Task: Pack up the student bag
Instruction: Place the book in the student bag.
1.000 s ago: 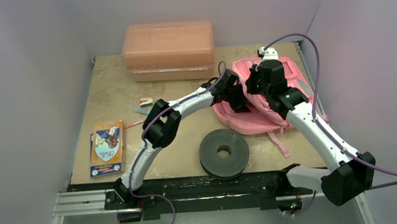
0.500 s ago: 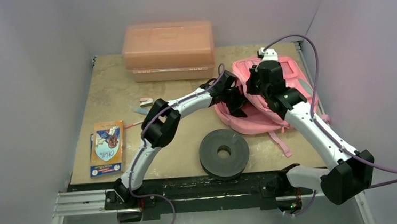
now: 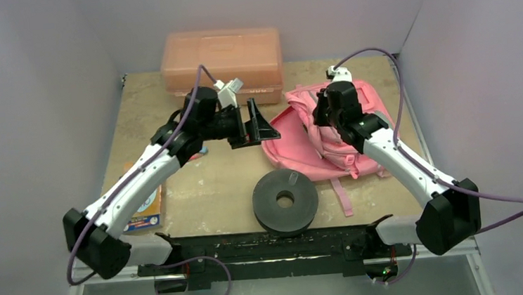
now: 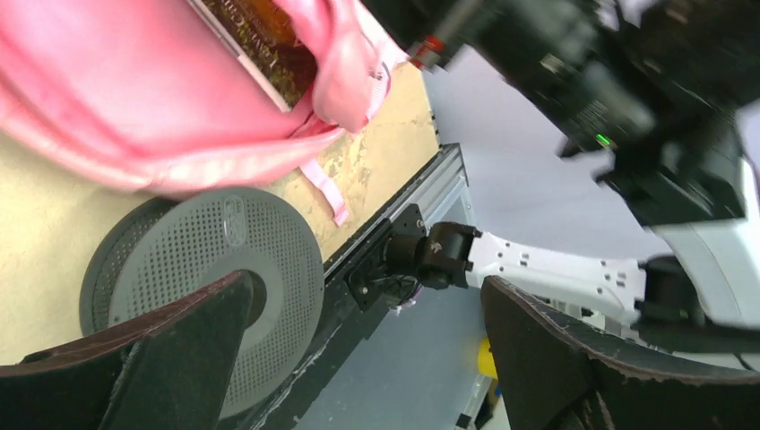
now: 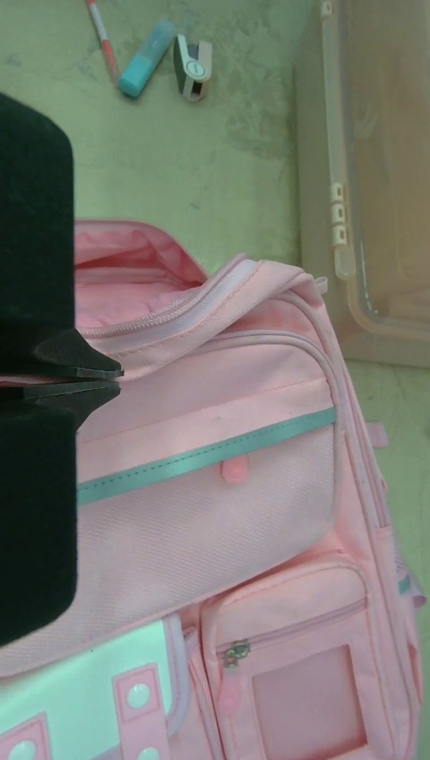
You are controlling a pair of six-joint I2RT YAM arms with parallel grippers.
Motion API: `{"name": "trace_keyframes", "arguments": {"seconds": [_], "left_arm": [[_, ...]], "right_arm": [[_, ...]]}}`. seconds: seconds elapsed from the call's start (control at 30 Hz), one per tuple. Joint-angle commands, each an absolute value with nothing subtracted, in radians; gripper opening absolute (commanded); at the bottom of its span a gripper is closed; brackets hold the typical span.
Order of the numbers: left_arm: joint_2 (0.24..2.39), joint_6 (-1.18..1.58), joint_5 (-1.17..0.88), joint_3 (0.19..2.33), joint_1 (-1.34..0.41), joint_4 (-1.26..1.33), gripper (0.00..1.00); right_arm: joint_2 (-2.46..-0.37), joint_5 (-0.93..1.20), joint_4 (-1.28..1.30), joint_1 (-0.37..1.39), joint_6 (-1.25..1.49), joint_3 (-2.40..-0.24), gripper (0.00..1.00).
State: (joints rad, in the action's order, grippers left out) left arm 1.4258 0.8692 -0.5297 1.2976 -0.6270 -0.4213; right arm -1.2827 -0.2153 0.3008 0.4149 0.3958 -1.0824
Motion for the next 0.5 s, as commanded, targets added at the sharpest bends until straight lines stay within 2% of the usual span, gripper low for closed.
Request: {"name": "trace_keyframes", "arguments": {"seconds": [0.0, 0.23, 0.33, 0.47], "left_arm": [[1.312, 0.755, -0.513, 1.179, -0.599, -0.508, 1.0], [1.312, 0.833, -0.546, 1.115, -0.585, -0.397, 0.99], [1.375, 0.86, -0.566, 1.145, -0.587, -0.39, 0.9], [1.393, 0.9, -0.524, 1.123, -0.585, -0.355, 0.85]], "right_arm": [[-1.315, -0.332, 0.35, 0.381, 0.365, -1.049, 0.0], [-1.334, -0.298, 0.337, 0.381, 0.375, -1.055, 0.0], [-1.319, -0.286, 0.314, 0.38, 0.369, -1.04, 0.0], [-1.341, -0.259, 0.332, 0.381, 0.345, -1.057, 0.0]]}}
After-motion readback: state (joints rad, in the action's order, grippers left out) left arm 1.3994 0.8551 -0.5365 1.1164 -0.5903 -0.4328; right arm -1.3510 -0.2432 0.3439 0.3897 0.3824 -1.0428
